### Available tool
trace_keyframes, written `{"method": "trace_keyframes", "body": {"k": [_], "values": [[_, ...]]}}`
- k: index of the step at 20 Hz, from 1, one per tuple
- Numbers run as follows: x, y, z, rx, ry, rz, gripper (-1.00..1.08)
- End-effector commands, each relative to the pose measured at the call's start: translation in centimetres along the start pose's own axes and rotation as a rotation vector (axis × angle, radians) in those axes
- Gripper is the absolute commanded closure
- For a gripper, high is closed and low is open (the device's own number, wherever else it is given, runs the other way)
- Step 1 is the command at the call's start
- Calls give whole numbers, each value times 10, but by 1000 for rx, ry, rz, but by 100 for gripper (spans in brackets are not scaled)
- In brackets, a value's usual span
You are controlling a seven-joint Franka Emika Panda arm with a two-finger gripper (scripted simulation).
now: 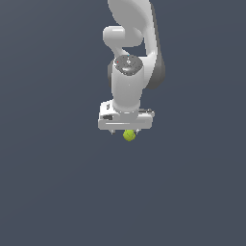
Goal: Pick up the object and move it to a goal position.
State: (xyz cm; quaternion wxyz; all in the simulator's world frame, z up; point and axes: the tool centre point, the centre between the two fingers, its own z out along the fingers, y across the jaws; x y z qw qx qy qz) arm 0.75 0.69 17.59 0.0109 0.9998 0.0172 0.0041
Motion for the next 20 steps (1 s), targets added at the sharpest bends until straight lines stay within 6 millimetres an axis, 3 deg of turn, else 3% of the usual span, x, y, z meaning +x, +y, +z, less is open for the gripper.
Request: {"method": "trace_keyframes", "body": {"k": [1, 11, 20], "values": [[0, 0, 0, 0, 0, 0, -92], [10, 20, -9, -19, 26, 11, -92], [3, 15, 1, -16, 21, -39, -92]]}}
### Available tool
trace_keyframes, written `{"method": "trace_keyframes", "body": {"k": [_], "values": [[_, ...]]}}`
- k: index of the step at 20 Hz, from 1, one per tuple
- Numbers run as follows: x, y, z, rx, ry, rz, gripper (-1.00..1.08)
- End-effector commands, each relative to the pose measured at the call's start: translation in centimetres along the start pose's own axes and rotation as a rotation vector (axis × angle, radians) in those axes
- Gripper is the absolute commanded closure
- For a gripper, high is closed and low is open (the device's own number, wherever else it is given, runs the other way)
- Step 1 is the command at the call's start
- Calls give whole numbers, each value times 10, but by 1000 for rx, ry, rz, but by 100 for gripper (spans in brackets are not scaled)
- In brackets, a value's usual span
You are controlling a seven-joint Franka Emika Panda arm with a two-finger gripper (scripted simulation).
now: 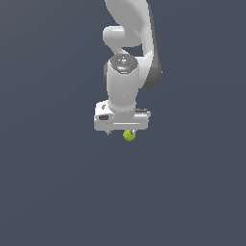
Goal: Pick up the object and move it to a goal position.
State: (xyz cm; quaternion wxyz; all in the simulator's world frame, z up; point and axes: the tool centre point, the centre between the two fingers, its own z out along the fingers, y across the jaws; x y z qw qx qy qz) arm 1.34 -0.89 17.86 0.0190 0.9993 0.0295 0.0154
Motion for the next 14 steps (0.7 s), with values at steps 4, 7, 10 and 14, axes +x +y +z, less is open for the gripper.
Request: {"method": "trace_keyframes", "body": {"k": [4, 7, 10, 14], "values": [[-11, -8, 14, 6, -5, -77, -92], [-20, -15, 25, 11, -8, -140, -92], [-33, -23, 39, 17, -11, -217, -92], [-51, -34, 56, 27, -15, -326, -92]]}}
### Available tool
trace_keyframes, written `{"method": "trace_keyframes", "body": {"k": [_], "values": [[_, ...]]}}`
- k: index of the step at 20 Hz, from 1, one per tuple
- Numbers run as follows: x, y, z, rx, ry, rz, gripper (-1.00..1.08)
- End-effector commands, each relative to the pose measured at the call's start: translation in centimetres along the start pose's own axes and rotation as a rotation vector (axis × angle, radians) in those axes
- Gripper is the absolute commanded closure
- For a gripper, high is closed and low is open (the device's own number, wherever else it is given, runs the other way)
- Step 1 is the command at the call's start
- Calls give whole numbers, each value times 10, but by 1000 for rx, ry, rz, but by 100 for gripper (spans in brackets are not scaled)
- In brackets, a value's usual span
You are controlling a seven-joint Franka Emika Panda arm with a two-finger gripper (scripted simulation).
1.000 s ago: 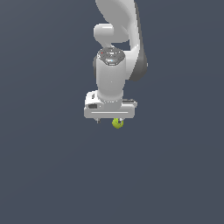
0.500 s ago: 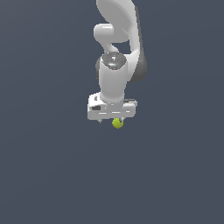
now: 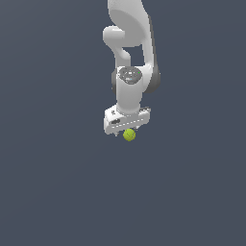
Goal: Pick up the object and move it to a goal position.
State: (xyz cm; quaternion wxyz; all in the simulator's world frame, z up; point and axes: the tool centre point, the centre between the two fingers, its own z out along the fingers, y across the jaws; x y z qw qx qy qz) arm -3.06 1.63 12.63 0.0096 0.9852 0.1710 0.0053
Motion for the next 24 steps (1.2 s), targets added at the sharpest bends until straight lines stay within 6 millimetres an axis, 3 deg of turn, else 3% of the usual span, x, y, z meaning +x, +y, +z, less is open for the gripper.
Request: {"method": "trace_keyframes", "body": {"k": [1, 11, 19, 24], "values": [[-9, -9, 10, 6, -2, -64, -92], [-30, -30, 32, 20, -5, -210, -92], [-31, -32, 37, 21, -5, -218, -92], [-32, -33, 55, 21, -5, -220, -92]]}}
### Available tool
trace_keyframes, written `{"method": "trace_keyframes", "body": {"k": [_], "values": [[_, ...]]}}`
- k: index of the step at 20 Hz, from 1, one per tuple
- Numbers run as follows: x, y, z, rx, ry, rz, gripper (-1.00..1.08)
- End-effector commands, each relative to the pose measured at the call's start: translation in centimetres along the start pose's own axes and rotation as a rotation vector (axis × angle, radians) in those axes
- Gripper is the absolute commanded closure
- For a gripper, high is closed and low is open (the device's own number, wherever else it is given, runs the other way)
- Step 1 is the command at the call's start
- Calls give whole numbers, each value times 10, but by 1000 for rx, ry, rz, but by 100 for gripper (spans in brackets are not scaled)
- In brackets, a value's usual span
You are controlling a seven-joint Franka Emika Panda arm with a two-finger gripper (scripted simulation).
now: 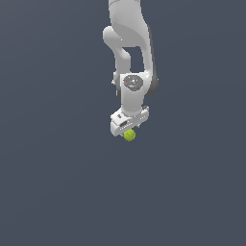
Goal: Pick up the object and move it to a goal position.
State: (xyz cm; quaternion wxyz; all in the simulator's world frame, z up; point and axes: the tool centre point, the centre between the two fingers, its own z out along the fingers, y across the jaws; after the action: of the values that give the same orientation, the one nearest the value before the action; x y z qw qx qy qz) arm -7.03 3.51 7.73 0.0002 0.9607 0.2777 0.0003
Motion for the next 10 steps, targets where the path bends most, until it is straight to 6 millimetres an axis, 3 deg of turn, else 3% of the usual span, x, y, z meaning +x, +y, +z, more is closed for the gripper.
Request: {"method": "trace_keyframes", "body": {"k": [1, 5, 10], "values": [[-1, -1, 12, 1, -1, -2, -92], [-1, -1, 29, 1, -1, -3, -92], [-1, -1, 36, 1, -1, -4, -92]]}}
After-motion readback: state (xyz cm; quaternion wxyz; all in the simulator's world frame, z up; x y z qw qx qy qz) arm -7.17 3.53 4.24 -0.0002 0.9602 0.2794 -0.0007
